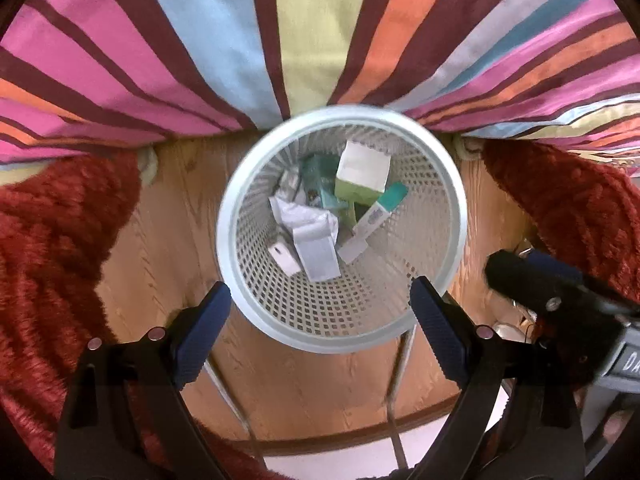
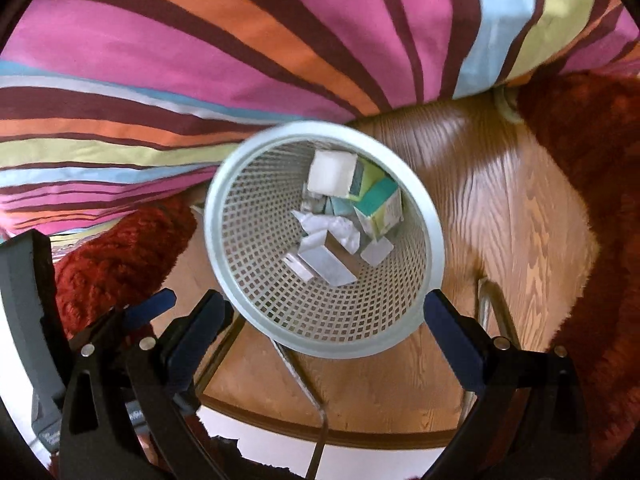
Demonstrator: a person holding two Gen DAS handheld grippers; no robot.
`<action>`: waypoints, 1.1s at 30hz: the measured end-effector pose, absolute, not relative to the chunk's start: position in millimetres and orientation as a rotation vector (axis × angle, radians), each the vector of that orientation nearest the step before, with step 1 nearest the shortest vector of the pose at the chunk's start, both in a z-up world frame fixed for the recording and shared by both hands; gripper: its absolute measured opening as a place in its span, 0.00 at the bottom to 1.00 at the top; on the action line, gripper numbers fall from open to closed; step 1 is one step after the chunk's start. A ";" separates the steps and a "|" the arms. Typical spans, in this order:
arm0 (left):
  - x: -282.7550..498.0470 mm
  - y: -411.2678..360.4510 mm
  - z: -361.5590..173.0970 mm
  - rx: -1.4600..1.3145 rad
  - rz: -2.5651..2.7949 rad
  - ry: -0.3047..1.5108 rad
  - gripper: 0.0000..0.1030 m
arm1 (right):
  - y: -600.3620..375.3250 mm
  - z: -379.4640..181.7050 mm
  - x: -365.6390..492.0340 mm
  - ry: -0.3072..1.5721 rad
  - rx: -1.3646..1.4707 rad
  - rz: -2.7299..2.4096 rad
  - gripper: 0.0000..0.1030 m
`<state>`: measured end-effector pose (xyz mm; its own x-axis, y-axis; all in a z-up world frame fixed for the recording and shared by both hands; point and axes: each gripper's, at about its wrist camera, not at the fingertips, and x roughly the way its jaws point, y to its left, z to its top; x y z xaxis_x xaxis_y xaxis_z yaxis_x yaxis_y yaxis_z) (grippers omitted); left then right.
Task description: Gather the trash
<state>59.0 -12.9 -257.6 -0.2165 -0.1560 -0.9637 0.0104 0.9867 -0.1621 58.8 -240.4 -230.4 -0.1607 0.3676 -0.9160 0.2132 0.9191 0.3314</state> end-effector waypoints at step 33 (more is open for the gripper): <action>56.8 20.6 -106.9 -0.117 -0.068 1.192 0.86 | -248.5 -74.7 43.6 1.037 0.151 0.145 0.93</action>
<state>56.8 20.6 -106.9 0.3691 -0.1142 -0.9223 -0.0092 0.9919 -0.1265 43.6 -248.5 -74.7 0.5011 0.1905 -0.8442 -0.0481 0.9801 0.1926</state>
